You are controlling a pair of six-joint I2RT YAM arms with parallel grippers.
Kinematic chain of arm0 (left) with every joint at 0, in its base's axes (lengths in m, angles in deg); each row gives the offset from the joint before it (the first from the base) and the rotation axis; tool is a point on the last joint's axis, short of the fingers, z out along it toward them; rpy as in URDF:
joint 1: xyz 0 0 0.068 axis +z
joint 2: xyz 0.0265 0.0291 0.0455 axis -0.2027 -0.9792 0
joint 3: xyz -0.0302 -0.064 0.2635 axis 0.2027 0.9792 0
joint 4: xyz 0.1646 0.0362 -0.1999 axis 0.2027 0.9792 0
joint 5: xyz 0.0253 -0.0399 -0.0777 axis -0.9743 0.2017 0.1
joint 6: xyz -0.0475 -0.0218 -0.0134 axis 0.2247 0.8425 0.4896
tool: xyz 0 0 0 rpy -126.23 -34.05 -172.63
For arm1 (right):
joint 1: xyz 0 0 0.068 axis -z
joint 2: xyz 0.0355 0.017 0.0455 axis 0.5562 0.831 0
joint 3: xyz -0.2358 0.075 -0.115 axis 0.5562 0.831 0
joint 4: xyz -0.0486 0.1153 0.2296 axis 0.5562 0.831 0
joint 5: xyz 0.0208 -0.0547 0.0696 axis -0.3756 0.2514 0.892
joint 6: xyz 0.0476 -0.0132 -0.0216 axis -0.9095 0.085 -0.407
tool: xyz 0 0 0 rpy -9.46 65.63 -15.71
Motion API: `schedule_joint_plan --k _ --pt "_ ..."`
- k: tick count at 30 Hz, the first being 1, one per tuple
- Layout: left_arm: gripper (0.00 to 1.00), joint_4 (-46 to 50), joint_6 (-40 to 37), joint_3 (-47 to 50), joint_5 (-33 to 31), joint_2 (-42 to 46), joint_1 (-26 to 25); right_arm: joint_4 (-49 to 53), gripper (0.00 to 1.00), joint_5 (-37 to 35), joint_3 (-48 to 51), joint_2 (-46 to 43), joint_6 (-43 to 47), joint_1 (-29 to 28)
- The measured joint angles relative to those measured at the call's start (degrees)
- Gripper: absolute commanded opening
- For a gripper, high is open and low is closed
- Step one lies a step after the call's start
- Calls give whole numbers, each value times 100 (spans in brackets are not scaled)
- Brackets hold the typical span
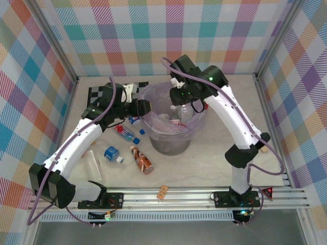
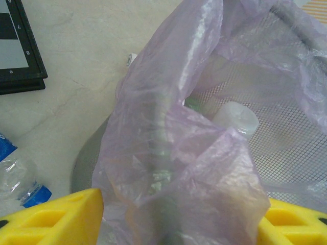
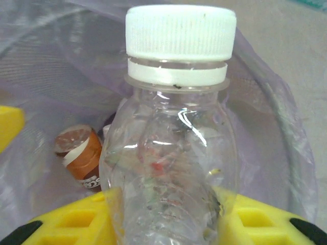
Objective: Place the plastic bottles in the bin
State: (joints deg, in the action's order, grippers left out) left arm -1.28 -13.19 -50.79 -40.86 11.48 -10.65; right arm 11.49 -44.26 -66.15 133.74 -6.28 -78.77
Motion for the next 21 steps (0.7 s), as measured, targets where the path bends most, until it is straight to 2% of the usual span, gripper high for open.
schedule_joint_plan --k 4,13,21 --pt "62 0 -2 0 0 0 0 -24 43 -55 92 153 63 -131" --pt "62 2 -2 0 -2 0 0 -472 44 -273 837 1174 398 -153" --pt "62 11 -7 0 -22 0 0 -973 56 -415 1561 1300 555 0"
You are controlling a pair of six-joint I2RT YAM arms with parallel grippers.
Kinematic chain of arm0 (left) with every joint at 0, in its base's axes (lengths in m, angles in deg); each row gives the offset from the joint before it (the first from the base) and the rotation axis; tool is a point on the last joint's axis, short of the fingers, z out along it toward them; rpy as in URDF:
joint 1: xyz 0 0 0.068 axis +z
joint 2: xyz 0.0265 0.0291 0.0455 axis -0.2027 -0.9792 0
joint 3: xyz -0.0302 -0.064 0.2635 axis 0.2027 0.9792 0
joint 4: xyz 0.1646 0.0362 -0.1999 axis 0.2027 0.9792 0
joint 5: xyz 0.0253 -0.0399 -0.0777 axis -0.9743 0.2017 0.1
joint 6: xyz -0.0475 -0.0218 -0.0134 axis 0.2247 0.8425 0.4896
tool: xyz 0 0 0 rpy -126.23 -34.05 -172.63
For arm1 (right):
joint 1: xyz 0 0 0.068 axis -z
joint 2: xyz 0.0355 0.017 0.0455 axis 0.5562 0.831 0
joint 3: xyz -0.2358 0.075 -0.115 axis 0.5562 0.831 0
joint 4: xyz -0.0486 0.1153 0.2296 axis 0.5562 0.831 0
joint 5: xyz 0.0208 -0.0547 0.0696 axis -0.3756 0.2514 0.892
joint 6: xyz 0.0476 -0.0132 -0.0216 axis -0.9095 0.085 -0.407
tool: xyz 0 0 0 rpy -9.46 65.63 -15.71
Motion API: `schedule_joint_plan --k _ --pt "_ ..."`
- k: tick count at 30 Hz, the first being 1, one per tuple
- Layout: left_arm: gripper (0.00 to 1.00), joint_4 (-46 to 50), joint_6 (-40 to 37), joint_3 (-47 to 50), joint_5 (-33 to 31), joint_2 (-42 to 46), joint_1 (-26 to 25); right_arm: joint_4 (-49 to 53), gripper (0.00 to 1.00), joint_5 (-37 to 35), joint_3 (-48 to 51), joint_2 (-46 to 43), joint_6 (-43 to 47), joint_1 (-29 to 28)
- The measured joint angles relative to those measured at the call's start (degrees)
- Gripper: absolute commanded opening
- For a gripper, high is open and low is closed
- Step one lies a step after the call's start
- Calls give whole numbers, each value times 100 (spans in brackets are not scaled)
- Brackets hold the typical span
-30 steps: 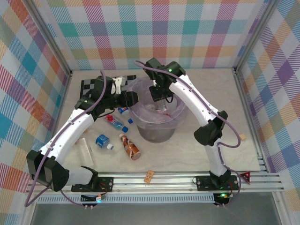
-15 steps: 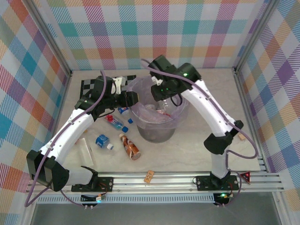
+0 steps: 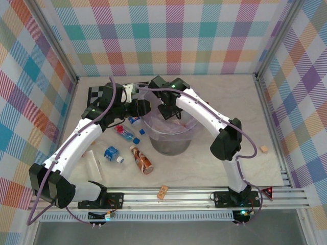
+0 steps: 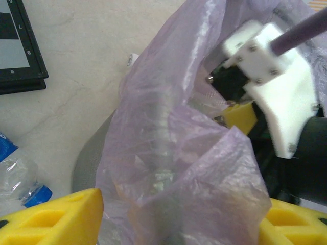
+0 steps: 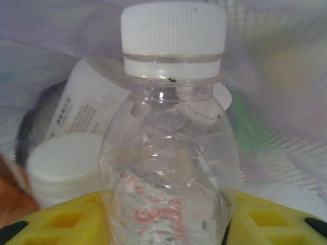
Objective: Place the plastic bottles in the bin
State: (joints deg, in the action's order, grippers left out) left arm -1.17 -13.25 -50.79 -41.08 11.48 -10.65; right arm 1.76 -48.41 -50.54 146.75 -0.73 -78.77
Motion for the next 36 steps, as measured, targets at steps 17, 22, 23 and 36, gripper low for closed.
schedule_joint_plan --k 17,22,23,36 --pt "62 -2 0 0 -22 2 0 -216 91 691 -271 -800 210 9" --pt "62 -4 0 0 -22 2 0 -446 94 776 -334 -1668 433 61" --pt "62 -4 2 0 -22 2 0 -444 94 780 -426 -1749 439 81" --pt "62 -2 0 0 -63 2 0 -791 96 1569 232 -2903 -1241 2236"
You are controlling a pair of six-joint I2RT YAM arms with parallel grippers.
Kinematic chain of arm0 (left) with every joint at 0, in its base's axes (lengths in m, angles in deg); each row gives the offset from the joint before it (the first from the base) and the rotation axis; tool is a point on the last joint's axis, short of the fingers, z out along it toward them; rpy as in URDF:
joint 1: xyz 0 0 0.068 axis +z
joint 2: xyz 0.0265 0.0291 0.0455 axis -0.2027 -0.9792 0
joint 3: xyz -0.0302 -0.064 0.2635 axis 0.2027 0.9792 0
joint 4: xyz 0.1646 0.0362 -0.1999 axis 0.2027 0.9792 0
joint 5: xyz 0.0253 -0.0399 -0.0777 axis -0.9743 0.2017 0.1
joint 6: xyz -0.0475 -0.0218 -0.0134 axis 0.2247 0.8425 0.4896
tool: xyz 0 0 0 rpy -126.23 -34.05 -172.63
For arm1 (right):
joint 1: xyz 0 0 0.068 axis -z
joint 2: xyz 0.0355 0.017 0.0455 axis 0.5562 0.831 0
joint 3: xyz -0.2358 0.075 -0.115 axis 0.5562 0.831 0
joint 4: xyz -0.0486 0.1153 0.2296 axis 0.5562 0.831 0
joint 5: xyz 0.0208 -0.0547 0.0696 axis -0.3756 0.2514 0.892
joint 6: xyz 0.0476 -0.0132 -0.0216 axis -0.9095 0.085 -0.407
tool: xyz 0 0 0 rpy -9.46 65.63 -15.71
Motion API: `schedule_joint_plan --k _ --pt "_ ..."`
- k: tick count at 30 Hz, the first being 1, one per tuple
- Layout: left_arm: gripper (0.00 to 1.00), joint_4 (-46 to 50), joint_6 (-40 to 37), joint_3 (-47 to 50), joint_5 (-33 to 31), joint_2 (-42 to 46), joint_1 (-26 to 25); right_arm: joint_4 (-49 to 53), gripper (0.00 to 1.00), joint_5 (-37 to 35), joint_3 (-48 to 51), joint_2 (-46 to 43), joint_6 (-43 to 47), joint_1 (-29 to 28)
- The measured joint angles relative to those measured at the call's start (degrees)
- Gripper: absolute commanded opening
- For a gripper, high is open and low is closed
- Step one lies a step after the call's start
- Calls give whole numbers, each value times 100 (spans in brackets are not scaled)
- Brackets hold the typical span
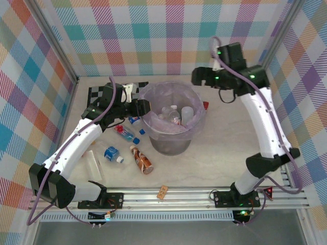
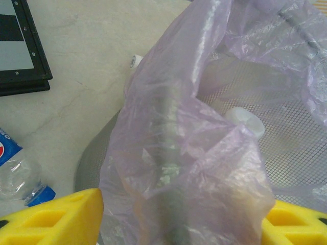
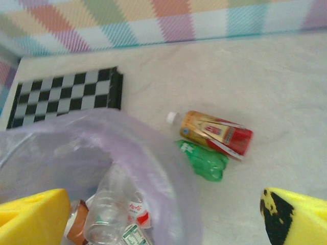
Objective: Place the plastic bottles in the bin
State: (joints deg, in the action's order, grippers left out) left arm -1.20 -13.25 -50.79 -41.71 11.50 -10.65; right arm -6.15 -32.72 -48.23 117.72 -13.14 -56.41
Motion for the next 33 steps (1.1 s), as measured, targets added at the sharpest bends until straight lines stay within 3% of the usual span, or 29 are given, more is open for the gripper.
schedule_joint_plan --k 7,16,25,33 --pt "62 0 2 0 2 0 0 -463 100 273 1008 -636 -1305 802" --pt "62 0 2 0 2 0 0 -1467 99 898 3128 -470 -3604 1740" --pt "62 0 2 0 2 0 0 -2632 98 1381 4164 378 -5414 1648" --pt "62 0 2 0 2 0 0 -3344 97 1534 4192 1154 -6124 1526"
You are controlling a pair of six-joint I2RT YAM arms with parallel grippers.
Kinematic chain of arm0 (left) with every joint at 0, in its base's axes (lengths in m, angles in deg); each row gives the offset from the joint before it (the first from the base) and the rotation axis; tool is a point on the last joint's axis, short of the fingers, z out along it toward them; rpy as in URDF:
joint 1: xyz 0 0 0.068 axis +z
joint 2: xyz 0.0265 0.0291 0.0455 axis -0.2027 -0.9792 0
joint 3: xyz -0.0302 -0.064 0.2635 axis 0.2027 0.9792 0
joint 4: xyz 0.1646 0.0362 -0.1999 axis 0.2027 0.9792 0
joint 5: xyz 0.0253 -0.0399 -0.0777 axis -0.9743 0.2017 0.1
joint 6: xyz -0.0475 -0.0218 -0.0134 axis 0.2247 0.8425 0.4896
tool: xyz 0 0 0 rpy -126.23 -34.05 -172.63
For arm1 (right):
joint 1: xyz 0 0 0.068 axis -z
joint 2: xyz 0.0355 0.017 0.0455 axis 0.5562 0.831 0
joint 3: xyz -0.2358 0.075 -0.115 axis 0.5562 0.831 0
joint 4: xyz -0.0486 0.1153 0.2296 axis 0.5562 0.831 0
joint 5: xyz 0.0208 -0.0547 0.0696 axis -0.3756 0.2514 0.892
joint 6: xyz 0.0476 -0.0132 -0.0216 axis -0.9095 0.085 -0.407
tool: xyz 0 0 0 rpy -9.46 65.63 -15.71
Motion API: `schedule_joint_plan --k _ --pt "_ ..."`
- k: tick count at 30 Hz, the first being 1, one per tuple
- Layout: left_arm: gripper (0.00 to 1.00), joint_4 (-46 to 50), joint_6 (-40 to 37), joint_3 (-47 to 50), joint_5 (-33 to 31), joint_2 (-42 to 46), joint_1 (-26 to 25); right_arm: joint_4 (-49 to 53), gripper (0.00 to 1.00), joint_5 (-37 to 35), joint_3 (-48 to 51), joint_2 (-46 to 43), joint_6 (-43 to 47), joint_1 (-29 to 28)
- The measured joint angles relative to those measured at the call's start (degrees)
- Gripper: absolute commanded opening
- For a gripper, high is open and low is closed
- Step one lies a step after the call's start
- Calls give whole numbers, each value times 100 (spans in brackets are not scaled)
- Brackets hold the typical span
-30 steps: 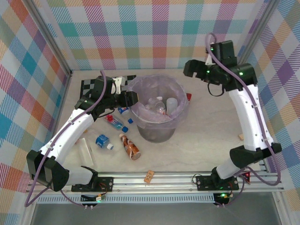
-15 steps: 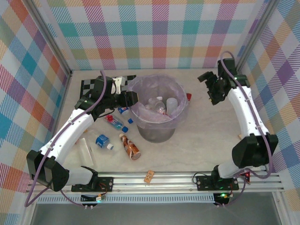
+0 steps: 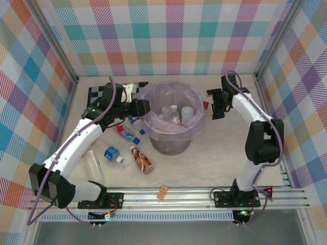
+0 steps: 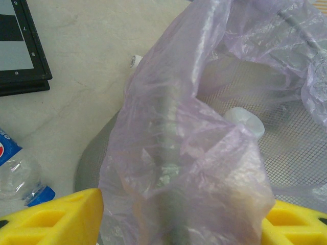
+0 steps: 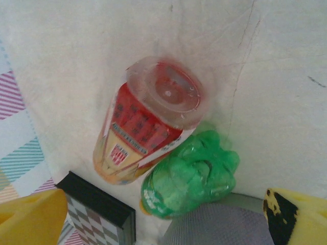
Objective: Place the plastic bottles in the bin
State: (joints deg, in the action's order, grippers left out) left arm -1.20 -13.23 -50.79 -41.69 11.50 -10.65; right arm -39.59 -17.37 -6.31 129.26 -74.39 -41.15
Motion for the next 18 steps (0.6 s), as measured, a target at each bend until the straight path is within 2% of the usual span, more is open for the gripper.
schedule_joint_plan --k 6,18 --pt "62 -2 -2 0 0 -2 0 -188 97 66 -221 658 -127 -57" --pt "62 -4 -2 0 0 -7 2 -514 97 195 -695 1298 -365 -70"
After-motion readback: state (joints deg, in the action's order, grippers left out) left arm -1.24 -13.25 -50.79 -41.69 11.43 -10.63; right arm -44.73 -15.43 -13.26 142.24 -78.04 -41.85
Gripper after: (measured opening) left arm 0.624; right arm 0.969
